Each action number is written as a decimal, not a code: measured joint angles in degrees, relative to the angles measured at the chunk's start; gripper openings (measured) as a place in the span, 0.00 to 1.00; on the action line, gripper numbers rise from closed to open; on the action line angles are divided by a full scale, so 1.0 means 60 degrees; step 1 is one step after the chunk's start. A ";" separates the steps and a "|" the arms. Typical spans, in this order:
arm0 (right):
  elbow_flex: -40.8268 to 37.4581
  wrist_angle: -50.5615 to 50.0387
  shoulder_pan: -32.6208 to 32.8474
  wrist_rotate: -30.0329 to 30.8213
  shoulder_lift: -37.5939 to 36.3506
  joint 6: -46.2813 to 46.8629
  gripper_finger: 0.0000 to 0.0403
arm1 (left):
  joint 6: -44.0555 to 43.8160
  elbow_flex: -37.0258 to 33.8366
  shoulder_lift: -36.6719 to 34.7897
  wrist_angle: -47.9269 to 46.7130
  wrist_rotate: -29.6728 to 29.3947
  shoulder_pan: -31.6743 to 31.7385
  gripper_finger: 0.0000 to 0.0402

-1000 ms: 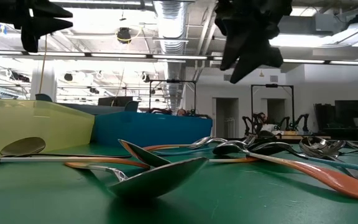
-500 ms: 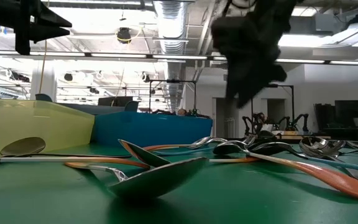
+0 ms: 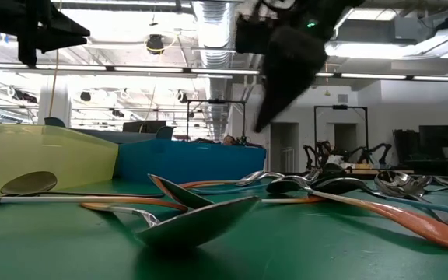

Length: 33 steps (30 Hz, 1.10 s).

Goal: Sort silverware by color (type)
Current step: Put the blue spoon into the light blue bin

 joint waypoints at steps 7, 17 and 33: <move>-0.0055 -0.0198 -0.0366 -0.0433 0.0325 -0.1378 0.41 | -0.0033 0.0000 0.0000 -0.0137 0.0161 0.0003 0.25; -0.0051 0.0231 -0.0777 -0.0960 0.0566 -0.2205 0.41 | -0.0033 0.0000 0.0002 -0.0213 0.0159 0.0000 0.25; -0.0048 0.1641 -0.1180 -0.1265 0.0566 -0.2587 0.41 | -0.1057 0.0000 0.0000 -0.0387 0.1593 0.0004 0.25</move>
